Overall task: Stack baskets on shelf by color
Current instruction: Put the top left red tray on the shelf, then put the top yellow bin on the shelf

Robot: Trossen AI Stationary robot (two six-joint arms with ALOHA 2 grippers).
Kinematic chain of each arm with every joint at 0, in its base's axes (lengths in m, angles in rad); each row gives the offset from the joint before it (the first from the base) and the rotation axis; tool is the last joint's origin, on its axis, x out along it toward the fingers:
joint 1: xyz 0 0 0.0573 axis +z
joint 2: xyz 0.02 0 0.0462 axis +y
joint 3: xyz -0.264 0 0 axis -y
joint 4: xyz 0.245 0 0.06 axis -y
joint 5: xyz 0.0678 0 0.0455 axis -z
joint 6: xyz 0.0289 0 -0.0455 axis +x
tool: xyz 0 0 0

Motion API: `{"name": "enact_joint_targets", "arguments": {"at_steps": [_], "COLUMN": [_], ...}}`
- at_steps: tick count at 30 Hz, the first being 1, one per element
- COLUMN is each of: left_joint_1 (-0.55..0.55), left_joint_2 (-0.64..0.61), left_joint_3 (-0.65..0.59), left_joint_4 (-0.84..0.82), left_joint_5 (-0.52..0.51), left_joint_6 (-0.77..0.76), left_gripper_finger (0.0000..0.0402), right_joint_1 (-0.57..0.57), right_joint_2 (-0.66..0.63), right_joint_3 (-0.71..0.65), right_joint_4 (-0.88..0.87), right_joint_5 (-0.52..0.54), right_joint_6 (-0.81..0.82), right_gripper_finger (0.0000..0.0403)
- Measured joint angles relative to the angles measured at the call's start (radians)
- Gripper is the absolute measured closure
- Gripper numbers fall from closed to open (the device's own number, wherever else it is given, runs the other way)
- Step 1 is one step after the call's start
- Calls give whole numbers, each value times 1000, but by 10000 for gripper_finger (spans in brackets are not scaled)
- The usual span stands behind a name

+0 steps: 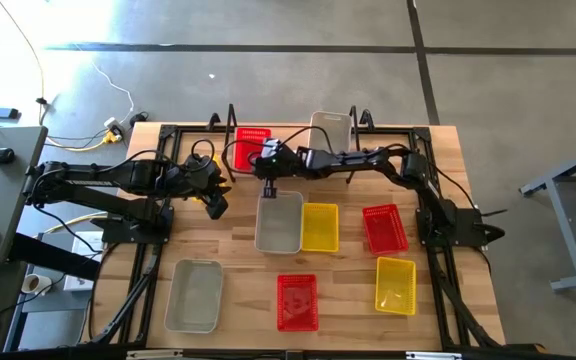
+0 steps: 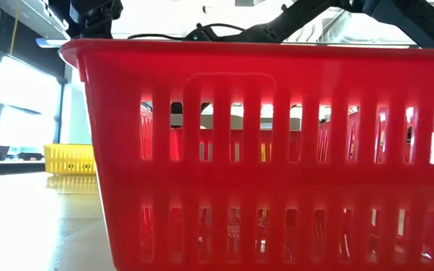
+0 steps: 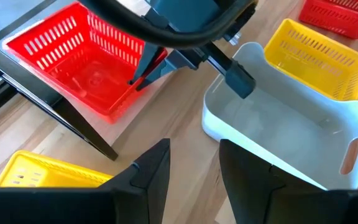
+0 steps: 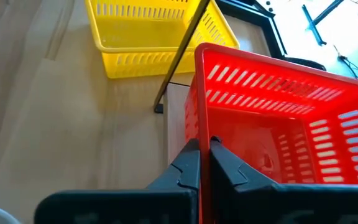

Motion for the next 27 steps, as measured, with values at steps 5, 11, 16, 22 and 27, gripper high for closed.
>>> {"name": "enact_joint_targets", "arguments": {"at_steps": [5,11,16,22,27], "left_joint_1": [0,0,0,0,0], "left_joint_2": [0,0,0,0,0], "left_joint_3": [0,0,0,0,0], "left_joint_4": [0,0,0,0,-1], "left_joint_5": [0,0,0,0,0], "left_joint_6": [2,2,2,2,2], "left_gripper_finger": [273,273,273,273,273], "right_joint_1": [0,0,0,3,14], "right_joint_2": [0,0,0,-1,-27], "right_joint_3": [0,0,0,0,-1], "right_joint_4": [0,9,14,19,7], "right_joint_5": [0,1,26,27,63], "right_joint_6": [19,37,41,38,50], "right_gripper_finger": [402,367,322,305,304]}}
